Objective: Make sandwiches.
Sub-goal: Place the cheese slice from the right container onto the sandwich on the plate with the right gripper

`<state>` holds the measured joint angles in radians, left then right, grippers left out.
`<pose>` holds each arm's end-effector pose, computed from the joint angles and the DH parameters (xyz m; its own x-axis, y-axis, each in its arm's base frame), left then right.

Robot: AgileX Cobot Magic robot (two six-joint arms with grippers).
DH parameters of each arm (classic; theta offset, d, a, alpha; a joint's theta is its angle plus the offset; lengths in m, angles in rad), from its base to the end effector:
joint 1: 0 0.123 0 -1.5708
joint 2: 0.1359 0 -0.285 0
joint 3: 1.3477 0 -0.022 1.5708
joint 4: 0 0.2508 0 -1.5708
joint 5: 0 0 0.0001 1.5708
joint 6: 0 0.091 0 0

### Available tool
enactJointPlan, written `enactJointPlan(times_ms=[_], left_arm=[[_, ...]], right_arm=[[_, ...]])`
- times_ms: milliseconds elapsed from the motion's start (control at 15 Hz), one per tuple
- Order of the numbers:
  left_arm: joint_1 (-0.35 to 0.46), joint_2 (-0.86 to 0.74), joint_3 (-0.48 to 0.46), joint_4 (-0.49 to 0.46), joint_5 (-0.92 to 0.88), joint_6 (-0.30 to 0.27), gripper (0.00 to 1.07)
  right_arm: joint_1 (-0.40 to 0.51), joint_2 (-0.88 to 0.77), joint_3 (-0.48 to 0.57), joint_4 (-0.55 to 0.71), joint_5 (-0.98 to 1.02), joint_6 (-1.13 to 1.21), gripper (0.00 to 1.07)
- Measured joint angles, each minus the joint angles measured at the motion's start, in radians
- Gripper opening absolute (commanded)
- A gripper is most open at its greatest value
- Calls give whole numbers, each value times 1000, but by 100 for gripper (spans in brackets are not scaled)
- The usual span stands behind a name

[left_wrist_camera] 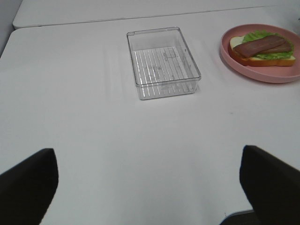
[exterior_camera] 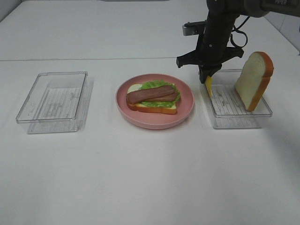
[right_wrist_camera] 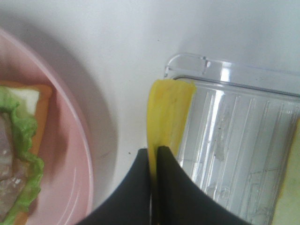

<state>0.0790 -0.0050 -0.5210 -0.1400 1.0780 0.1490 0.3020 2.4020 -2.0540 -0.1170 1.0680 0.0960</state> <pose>-0.0084 -0.0119 0.2823 -0.4391 0.0472 -0.8972 0.0678 0.9975 0.0193 0.4844 0.1412 0.1535 -0.9363 -0.2506 -0.2462 -0.2355 0.9677 -0.0896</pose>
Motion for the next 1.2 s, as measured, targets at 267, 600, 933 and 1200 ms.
enactJointPlan(times_ms=[267,600,933,1200], left_arm=[[0,0,0,0,0,0,102],[0,0,0,0,0,0,102],[0,0,0,0,0,0,102],[0,0,0,0,0,0,102]], right_arm=[[0,1,-21,0,19,-7,0],[0,-5,-97,-19,60,-34,0],[0,-35,-97,-19,100,-60,0],[2,-125,-100,6,118,-60,0]])
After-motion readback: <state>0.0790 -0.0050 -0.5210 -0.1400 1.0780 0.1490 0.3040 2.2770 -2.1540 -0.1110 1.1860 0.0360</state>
